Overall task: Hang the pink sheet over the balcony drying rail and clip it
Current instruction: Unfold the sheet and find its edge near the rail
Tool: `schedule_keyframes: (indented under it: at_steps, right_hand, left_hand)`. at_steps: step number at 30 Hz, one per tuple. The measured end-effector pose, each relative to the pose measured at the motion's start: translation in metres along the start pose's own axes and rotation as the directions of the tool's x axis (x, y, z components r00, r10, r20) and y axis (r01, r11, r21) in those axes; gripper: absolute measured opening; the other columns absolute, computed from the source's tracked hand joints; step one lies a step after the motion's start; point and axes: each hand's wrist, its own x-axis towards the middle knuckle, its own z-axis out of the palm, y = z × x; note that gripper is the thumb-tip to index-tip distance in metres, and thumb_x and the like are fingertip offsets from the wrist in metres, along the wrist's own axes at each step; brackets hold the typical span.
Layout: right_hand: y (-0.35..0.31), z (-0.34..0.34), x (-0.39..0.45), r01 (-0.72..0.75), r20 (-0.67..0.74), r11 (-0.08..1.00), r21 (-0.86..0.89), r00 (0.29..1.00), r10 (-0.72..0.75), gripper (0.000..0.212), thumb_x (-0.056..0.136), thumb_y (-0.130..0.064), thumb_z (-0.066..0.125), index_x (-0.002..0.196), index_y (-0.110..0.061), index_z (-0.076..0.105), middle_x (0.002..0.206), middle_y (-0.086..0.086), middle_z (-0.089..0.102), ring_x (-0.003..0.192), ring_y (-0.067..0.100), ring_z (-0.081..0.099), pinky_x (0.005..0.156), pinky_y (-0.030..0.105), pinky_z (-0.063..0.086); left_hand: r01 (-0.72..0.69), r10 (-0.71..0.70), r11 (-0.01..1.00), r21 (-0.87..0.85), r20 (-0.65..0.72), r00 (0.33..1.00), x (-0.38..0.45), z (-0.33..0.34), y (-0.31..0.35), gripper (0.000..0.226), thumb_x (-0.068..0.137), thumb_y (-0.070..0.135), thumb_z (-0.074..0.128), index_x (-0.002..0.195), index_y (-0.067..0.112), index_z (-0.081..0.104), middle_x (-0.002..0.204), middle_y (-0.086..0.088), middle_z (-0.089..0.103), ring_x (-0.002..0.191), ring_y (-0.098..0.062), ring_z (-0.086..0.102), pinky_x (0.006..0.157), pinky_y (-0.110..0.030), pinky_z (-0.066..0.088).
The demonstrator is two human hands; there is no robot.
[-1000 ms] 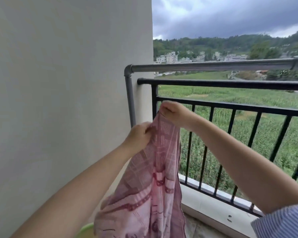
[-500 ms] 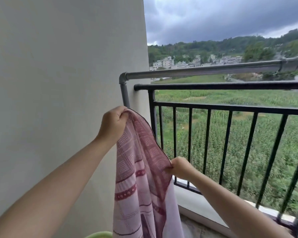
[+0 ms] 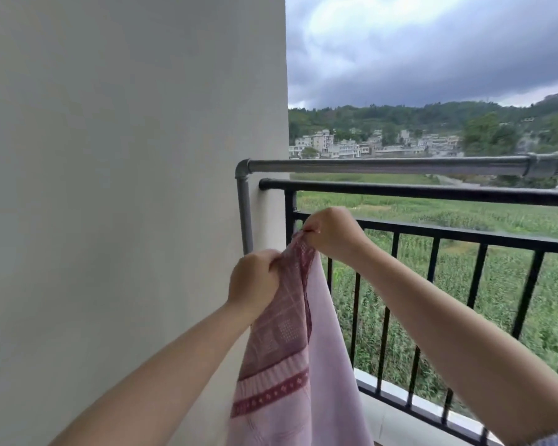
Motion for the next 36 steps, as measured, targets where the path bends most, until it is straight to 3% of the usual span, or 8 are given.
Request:
schedule_keyframes:
  at_steps: [5,9,14,18,23,28,31,36]
  right_hand:
    - [0.021,0.041,-0.042,-0.165,0.142,0.985,-0.059,0.975,0.172,0.026,0.088,-0.02,0.052,0.07,-0.006,0.064,0.073,0.009,0.064,0.064,0.021,0.057,0.073,0.036,0.056]
    - [0.049,0.109,-0.081,-0.424,0.322,0.904,0.051,0.864,0.387,0.031,0.078,-0.007,0.051,0.047,-0.01,0.049,0.054,0.008,0.052,0.052,0.02,0.044,0.052,0.031,0.043]
    - [0.051,0.129,-0.111,-0.553,0.377,0.522,0.65,0.831,0.409,0.02,0.09,-0.023,0.048,0.077,-0.013,0.06,0.074,-0.001,0.059,0.066,0.01,0.054,0.061,0.02,0.043]
    - [0.026,0.127,-0.118,-0.36,0.274,0.697,0.621,0.932,0.238,0.035,0.08,-0.033,0.061,0.11,-0.016,0.056,0.095,-0.006,0.059,0.086,0.008,0.055,0.072,0.015,0.046]
    - [0.023,0.141,-0.103,-0.336,0.04,0.896,0.289,0.94,0.34,0.021,0.079,-0.019,0.054,0.065,-0.003,0.055,0.071,0.009,0.059,0.069,0.029,0.057,0.06,0.036,0.047]
    - [0.067,0.166,-0.131,-0.461,0.254,0.887,0.029,0.862,0.439,0.029,0.083,-0.011,0.049,0.055,-0.009,0.056,0.057,0.005,0.056,0.063,0.024,0.053,0.049,0.026,0.038]
    - [0.086,0.177,-0.138,-0.592,0.295,0.798,0.114,0.787,0.542,0.036,0.085,-0.008,0.047,0.05,-0.017,0.051,0.051,-0.002,0.047,0.062,0.022,0.05,0.044,0.023,0.029]
    - [0.082,0.105,-0.09,-0.462,0.208,0.846,0.266,0.884,0.418,0.024,0.088,-0.001,0.048,0.069,-0.005,0.063,0.061,0.001,0.054,0.048,0.01,0.043,0.044,0.019,0.041]
  left_hand:
    - [-0.012,0.009,1.0,-0.021,-0.143,0.99,0.01,-0.013,-0.005,0.023,0.09,0.011,0.049,0.096,0.002,0.069,0.091,-0.019,0.071,0.085,-0.032,0.064,0.071,-0.03,0.044]
    - [-0.025,0.024,1.0,-0.005,-0.169,0.985,0.009,-0.018,0.0,0.025,0.091,0.01,0.047,0.097,0.001,0.069,0.094,-0.019,0.071,0.086,-0.032,0.063,0.07,-0.026,0.04]
    - [0.007,0.003,0.991,0.132,-0.072,0.997,0.011,-0.028,0.0,0.027,0.091,0.011,0.045,0.083,-0.002,0.067,0.072,-0.019,0.062,0.068,-0.029,0.051,0.057,-0.026,0.03]
    - [0.043,-0.047,0.974,0.224,0.014,0.999,0.008,-0.025,-0.005,0.028,0.088,0.009,0.045,0.063,-0.002,0.054,0.062,-0.018,0.052,0.063,-0.029,0.045,0.054,-0.03,0.03]
    - [-0.026,0.014,0.975,0.219,0.055,0.998,0.004,-0.016,-0.005,0.025,0.086,0.008,0.047,0.078,-0.007,0.065,0.074,-0.026,0.066,0.069,-0.036,0.057,0.061,-0.037,0.043]
    - [0.073,-0.067,0.986,0.152,-0.045,0.997,0.007,-0.026,-0.021,0.024,0.088,0.009,0.048,0.085,-0.002,0.069,0.082,-0.024,0.068,0.07,-0.028,0.052,0.062,-0.024,0.029]
    - [0.127,-0.115,0.978,0.163,-0.079,0.99,0.008,-0.025,-0.038,0.024,0.088,0.01,0.047,0.085,-0.002,0.067,0.084,-0.026,0.067,0.08,-0.036,0.06,0.062,-0.028,0.031]
    - [0.107,-0.257,0.765,0.636,0.149,0.955,-0.003,-0.031,-0.06,0.044,0.084,0.005,0.048,0.127,0.004,0.041,0.125,-0.021,0.049,0.113,-0.037,0.048,0.087,-0.041,0.043]
